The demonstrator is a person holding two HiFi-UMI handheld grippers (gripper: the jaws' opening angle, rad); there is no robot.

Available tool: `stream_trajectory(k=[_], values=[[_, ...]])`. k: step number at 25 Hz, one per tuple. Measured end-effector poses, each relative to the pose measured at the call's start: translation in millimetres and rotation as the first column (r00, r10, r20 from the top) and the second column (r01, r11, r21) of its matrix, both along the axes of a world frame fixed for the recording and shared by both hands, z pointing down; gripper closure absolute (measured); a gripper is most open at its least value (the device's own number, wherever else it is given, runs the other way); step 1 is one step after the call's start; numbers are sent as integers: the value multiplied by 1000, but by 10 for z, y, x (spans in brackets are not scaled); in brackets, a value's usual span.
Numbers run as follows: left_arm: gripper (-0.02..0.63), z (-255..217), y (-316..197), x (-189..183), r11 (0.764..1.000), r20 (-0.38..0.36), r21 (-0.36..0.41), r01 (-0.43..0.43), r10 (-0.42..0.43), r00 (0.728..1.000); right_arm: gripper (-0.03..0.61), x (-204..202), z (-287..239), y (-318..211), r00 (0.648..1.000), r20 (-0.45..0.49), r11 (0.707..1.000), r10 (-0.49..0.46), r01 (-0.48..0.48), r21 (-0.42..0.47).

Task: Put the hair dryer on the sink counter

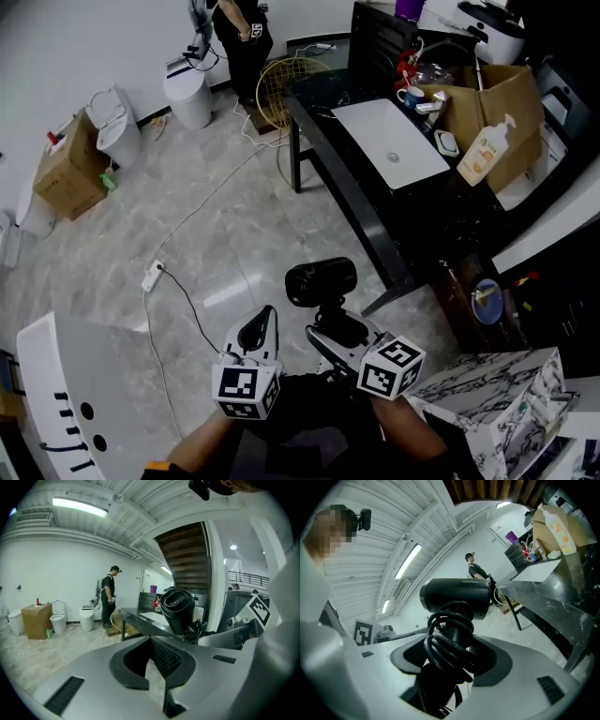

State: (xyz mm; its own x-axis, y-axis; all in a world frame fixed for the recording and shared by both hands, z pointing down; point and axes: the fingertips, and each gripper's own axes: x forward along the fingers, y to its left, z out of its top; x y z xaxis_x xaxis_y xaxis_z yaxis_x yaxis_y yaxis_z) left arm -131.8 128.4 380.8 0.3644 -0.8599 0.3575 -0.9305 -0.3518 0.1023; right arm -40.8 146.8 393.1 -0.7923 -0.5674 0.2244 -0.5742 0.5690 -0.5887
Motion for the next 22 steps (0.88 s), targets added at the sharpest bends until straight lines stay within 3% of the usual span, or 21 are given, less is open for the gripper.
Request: stream_trajectory(k=[12,22], values=[[606,122,-278,459,998,31,-36,45,-44,999,299,482,139,-386,999,6,999,-38,38,-22],[606,166,-694,838,997,30,-49,-66,67,997,299,789,200,-681,999,-6,998,51,-51,-42]])
